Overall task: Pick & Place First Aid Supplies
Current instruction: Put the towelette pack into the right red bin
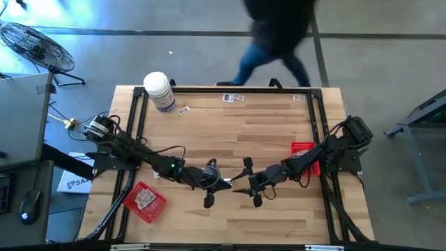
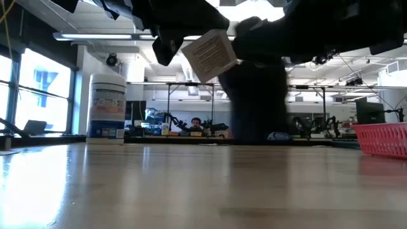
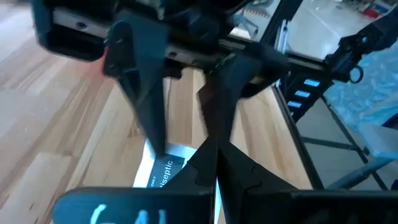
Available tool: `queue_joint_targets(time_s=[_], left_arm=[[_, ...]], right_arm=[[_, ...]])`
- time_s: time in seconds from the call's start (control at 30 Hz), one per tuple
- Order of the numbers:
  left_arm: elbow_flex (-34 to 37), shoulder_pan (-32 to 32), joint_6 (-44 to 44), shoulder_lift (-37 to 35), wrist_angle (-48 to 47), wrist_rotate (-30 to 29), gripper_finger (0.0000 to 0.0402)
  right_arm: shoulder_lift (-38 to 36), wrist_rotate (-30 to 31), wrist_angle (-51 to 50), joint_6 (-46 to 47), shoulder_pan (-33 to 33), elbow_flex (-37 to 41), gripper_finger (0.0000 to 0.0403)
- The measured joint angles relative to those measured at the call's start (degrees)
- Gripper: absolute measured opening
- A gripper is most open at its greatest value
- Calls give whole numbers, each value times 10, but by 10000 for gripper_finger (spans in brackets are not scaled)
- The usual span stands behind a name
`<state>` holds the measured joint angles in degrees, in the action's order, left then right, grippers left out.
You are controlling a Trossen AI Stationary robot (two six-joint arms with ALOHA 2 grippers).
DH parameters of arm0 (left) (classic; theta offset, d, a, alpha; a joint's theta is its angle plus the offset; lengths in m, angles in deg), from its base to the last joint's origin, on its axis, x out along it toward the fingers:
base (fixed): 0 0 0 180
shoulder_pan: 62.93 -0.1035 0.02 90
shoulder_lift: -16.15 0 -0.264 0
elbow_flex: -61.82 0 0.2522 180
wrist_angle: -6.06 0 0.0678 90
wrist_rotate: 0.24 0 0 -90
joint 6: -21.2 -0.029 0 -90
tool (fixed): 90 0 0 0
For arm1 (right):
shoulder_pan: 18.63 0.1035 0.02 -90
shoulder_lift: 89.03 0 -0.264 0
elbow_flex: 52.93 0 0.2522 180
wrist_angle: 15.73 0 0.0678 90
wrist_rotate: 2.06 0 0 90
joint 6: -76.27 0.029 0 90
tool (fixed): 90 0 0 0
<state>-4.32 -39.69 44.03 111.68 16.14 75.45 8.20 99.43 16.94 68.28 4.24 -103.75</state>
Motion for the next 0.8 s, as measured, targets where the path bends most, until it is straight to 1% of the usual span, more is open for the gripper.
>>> queue_joint_targets(time_s=[0.13,0.23,0.3,0.47,0.6,0.7,0.8], left_arm=[[0,0,-1,0,15,-2,0],[0,0,-1,0,24,-3,0],[0,0,0,0,26,-12,0],[0,0,10,0,31,-22,0],[-1,0,16,0,27,-52,1],[-1,0,16,0,22,-58,8],[-1,0,16,-1,20,-58,29]], right_arm=[[0,18,0,0,0,0,170],[0,34,5,1,0,0,145],[0,47,8,1,0,0,124],[0,44,10,2,0,0,60],[0,40,7,3,0,0,10],[0,42,4,13,0,0,10],[-2,47,-4,38,0,0,12]])
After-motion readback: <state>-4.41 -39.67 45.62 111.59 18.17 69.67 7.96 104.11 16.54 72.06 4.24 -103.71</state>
